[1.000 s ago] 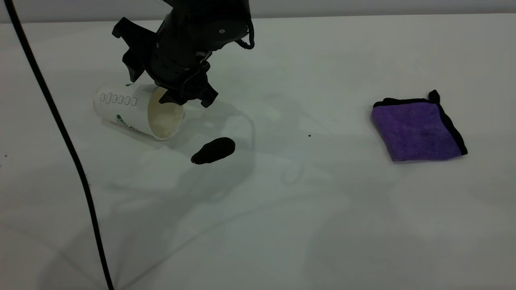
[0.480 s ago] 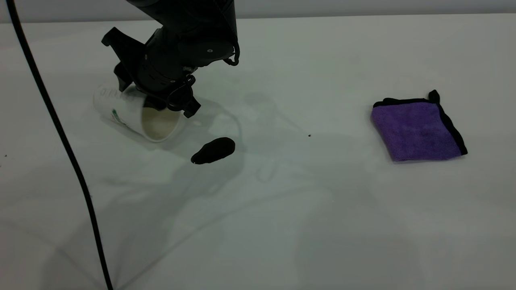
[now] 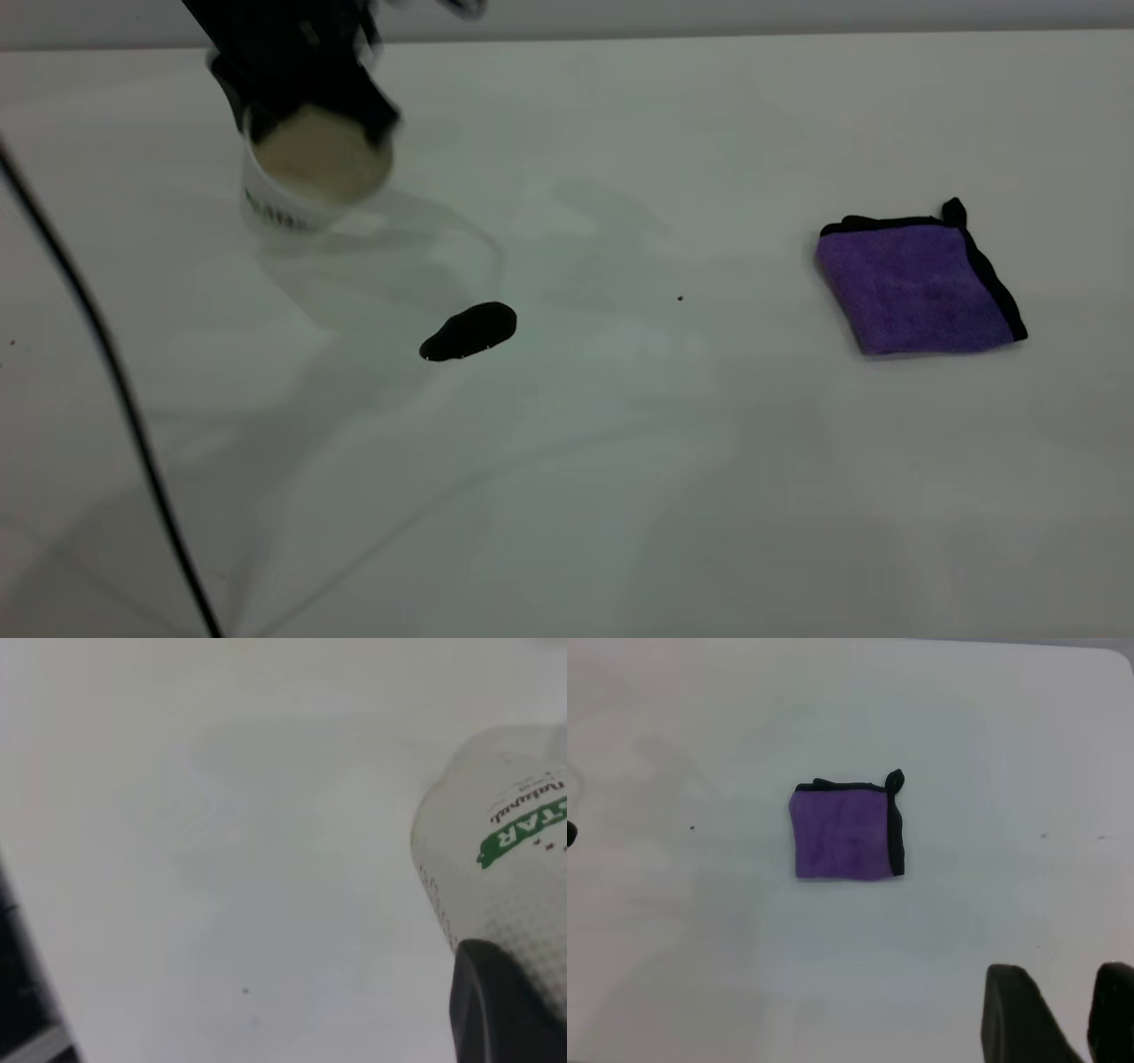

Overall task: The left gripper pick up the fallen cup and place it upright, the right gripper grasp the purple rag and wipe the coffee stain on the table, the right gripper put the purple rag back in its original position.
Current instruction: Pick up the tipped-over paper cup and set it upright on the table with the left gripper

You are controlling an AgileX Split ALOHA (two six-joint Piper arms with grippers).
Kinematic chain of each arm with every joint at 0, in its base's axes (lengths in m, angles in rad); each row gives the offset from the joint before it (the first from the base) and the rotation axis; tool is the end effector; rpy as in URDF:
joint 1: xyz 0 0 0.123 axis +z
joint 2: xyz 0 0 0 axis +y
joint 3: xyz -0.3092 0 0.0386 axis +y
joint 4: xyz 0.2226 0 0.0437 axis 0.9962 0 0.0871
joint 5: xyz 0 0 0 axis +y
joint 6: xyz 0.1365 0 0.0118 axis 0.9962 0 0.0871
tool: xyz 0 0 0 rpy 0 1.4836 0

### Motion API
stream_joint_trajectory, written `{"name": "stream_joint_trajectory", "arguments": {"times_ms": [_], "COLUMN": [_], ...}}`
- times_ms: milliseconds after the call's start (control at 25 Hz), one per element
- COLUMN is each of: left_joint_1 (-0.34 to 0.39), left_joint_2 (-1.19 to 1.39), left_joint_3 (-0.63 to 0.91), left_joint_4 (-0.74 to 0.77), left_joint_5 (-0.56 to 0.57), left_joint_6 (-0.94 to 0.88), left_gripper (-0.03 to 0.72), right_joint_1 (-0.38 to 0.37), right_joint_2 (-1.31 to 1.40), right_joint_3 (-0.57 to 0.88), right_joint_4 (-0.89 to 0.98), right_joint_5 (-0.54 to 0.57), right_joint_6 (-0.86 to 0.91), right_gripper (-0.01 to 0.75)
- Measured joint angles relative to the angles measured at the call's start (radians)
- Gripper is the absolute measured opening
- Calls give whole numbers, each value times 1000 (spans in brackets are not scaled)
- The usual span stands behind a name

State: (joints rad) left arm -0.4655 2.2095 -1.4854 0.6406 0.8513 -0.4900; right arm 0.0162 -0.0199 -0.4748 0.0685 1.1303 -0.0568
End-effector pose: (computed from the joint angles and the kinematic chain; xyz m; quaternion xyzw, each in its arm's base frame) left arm 0.4158 -0.1399 0.1134 0.1859 0.9507 0.1997 0.1475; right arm -0.0182 0.0082 0.2283 -0.0342 0.8710 0.0242 0.4895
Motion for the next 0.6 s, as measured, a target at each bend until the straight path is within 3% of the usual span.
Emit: {"name": "stream_joint_trajectory", "arguments": {"times_ms": [320, 480, 600], "left_joint_1": [268, 327, 328], "left_joint_2": [-72, -42, -2], "left_joint_3": [0, 0, 0], "left_joint_4": [-552, -773, -825], "left_joint_5": [-103, -136, -162], "left_joint_6": [490, 677, 716], "left_gripper": [-2, -2, -2], "right_joint_1": [0, 0, 0], "right_joint_2": [0, 0, 0], "right_joint_3": [0, 0, 0], "right_joint_4": [0, 0, 0], "right_joint_5": [0, 0, 0], "right_joint_6": [0, 0, 0], "right_gripper": [241, 241, 241]}}
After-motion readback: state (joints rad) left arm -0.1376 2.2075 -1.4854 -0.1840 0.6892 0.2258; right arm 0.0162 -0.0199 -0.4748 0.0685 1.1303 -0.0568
